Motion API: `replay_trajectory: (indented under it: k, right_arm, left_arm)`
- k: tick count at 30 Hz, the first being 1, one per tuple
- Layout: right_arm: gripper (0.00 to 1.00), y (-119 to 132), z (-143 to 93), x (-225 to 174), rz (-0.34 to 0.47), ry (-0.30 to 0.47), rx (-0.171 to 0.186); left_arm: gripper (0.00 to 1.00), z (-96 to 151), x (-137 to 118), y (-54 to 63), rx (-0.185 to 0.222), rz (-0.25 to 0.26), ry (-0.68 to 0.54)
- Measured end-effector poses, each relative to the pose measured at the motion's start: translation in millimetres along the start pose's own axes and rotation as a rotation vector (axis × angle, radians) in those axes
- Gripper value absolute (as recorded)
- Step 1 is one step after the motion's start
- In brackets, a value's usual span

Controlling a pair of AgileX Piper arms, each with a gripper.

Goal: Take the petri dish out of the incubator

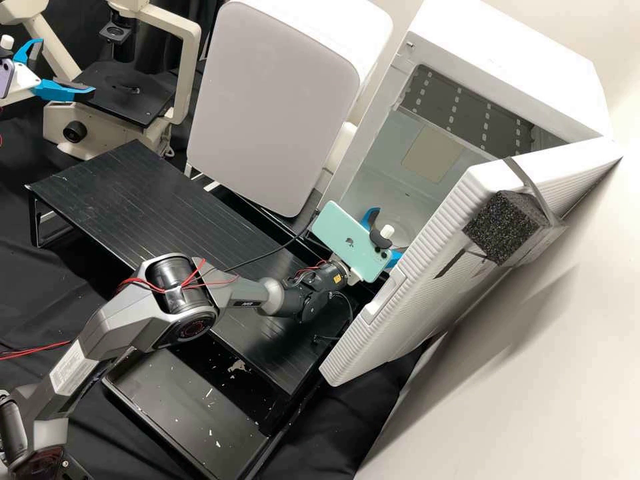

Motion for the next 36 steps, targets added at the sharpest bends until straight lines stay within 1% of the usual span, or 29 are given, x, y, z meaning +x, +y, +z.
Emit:
replay_trajectory:
  k: [8, 12, 14, 19, 25, 27, 28, 29, 31, 35, 36]
  right_arm:
    - [0.00, -1, 1, 0, -0.003, -0.003, 0.001]
    - [0.00, -3, 1, -3, -0.005, 0.001, 0.005]
    - [0.00, -3, 1, -5, -0.006, 0.003, 0.013]
    - [0.00, 0, 0, -16, -0.007, -0.004, 0.015]
    - [0.00, 6, -3, -38, 0.012, 0.015, 0.021]
    - [0.00, 9, -7, -46, 0.019, 0.022, 0.033]
    - [0.00, 10, -9, -52, 0.024, 0.029, 0.046]
    - [0.00, 13, -10, -56, 0.031, 0.034, 0.046]
    - [0.00, 12, -10, -65, 0.031, 0.033, 0.058]
    - [0.00, 15, -16, -87, 0.047, 0.068, 0.088]
    - [0.00, 14, -18, -93, 0.047, 0.082, 0.090]
  left_arm:
    - [1.00, 0, 0, 0.0, 0.000, 0.000, 0.000]
    - [1.00, 0, 0, 0.0, 0.000, 0.000, 0.000]
    - [1.00, 0, 0, 0.0, 0.000, 0.000, 0.000]
    - [1.00, 0, 0, 0.0, 0.000, 0.000, 0.000]
    - [1.00, 0, 0, 0.0, 0.000, 0.000, 0.000]
    - [1.00, 0, 0, 0.0, 0.000, 0.000, 0.000]
    - [1.00, 0, 0, 0.0, 0.000, 0.000, 0.000]
    - [1.00, 0, 0, 0.0, 0.000, 0.000, 0.000]
    - [1.00, 0, 0, 0.0, 0.000, 0.000, 0.000]
    - [1.00, 0, 0, 0.0, 0.000, 0.000, 0.000]
    - [1.00, 0, 0, 0.0, 0.000, 0.000, 0.000]
